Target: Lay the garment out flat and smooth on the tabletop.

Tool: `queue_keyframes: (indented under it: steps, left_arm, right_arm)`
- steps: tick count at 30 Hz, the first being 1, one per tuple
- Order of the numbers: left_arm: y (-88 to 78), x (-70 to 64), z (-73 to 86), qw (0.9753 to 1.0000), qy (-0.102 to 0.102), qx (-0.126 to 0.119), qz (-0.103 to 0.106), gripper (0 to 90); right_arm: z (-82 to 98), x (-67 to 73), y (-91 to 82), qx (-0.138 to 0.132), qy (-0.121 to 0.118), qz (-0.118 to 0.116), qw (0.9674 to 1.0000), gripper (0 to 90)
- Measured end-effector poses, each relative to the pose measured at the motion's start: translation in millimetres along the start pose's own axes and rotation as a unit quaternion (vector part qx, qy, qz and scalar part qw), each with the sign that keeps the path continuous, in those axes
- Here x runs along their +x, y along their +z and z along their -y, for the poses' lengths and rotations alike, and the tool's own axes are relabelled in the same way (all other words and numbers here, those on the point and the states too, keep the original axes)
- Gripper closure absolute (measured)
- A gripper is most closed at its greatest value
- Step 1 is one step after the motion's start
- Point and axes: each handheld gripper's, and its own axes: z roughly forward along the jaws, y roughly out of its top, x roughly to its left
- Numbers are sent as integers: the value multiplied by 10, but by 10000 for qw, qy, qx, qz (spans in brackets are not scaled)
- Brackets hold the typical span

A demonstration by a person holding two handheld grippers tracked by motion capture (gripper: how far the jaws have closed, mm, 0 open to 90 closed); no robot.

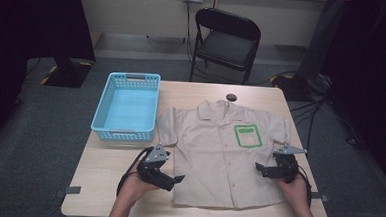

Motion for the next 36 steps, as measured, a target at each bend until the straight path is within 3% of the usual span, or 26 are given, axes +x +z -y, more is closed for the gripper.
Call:
queue_keyframes:
  steps: [11, 13, 18, 36]
  left_arm:
    - [-59, 102, 74, 9998, -39, 103, -146, 25]
    - [-80, 126, 98, 9998, -122, 76, -139, 25]
    - [-105, 160, 132, 9998, -36, 107, -141, 25]
    - [-183, 254, 227, 9995, -188, 144, -219, 25]
  right_arm:
    - [0, 0, 0, 0, -3, 0, 10000, 103]
    - [0, 0, 0, 0, -2, 0, 10000, 103]
    - [0, 0, 0, 0, -4, 0, 10000, 103]
    - [0, 0, 0, -1, -4, 0, 10000, 102]
